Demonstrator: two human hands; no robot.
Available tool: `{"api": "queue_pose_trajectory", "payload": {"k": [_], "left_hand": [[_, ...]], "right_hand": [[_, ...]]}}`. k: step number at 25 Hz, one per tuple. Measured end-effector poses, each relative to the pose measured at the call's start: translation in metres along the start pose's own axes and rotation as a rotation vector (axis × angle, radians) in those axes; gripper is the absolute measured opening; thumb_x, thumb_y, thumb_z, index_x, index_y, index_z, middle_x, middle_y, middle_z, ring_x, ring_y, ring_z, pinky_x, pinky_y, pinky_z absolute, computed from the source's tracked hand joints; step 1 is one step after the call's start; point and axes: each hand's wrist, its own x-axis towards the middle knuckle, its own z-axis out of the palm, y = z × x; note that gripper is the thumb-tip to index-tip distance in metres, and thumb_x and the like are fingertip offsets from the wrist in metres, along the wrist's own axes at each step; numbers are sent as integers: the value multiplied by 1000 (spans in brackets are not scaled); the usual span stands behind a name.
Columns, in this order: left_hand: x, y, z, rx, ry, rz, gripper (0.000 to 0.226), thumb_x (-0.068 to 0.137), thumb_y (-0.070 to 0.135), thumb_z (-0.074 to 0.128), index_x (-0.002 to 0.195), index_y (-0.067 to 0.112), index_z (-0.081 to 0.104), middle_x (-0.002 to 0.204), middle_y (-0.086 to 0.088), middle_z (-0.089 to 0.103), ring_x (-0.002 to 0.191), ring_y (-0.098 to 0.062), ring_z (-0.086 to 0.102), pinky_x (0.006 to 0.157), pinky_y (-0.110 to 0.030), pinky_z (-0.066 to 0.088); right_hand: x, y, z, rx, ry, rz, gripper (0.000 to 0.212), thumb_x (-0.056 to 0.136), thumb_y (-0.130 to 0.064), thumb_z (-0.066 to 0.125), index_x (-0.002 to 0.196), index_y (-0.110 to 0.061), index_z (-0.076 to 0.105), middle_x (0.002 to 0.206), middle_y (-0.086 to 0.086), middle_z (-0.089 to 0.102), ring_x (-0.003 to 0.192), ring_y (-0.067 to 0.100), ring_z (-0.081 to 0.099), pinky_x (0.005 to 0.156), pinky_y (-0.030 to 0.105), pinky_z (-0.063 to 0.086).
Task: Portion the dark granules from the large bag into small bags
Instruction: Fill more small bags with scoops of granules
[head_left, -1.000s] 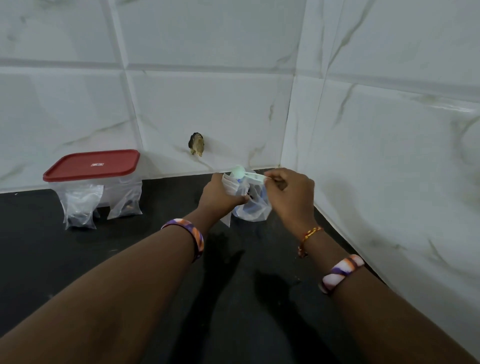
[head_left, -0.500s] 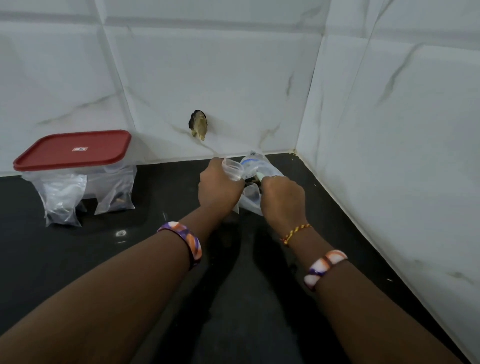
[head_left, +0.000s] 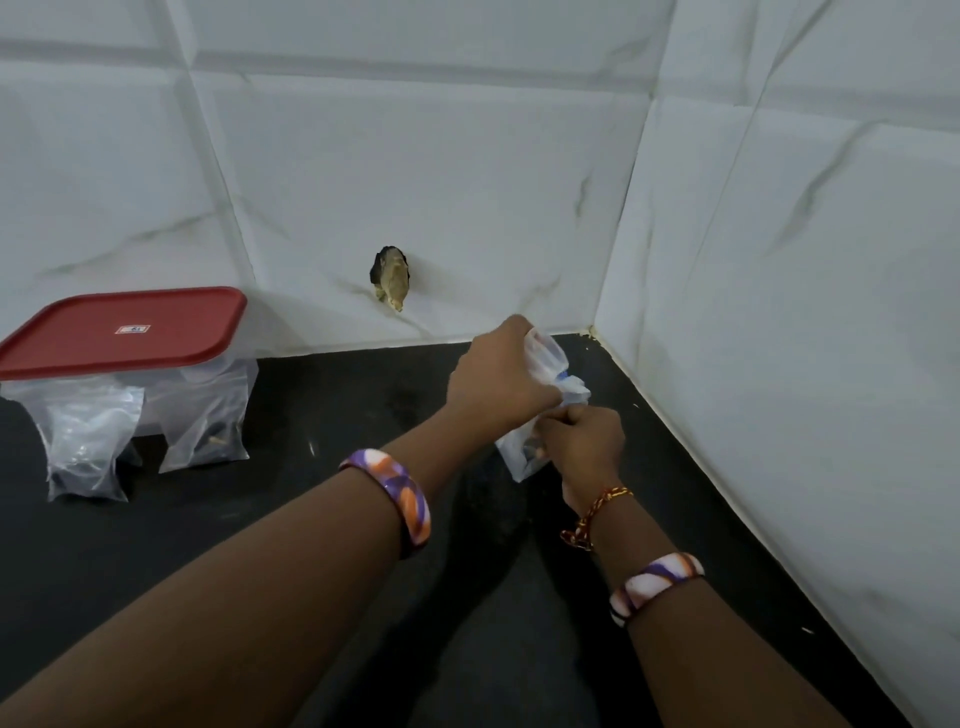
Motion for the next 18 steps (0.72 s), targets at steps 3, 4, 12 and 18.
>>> {"api": "queue_pose_trajectory", "payload": {"k": [3,4,12,18], "left_hand": [[-2,-9,-1,13,30,-17,54,66,36,77,109,16,52,104,0,61,94,-18,60,84,-36,52],[-3,-10,-3,21,54,-25,53,67,36,76,110,16,52,104,0,61,94,-18,60,84,-36,53],[-21,-28,-12,-20,188,-213,65,64,44,78,112,13,48,107,-4,60,93,-21,59,74,-33,51],[-55,-31,-21,-153,57,-180,74,66,26,82,124,5,40,112,-5,50,101,-19,52,77,-28,44]], "right_hand": [[-2,-2,0,62,-1,26,8,75,2,67,69,-1,71,71,17,67,62,23,61,66,36,56],[-4,-3,-1,91,6,22,10,75,2,67,68,-4,72,71,14,68,61,21,61,64,36,56],[-32,-9,-31,235,1,85,11,75,6,63,69,-2,68,61,10,64,39,9,50,34,12,36],[-52,-13,-68,226,-81,116,9,79,2,63,72,-2,67,65,9,64,38,5,50,30,10,30]]}}
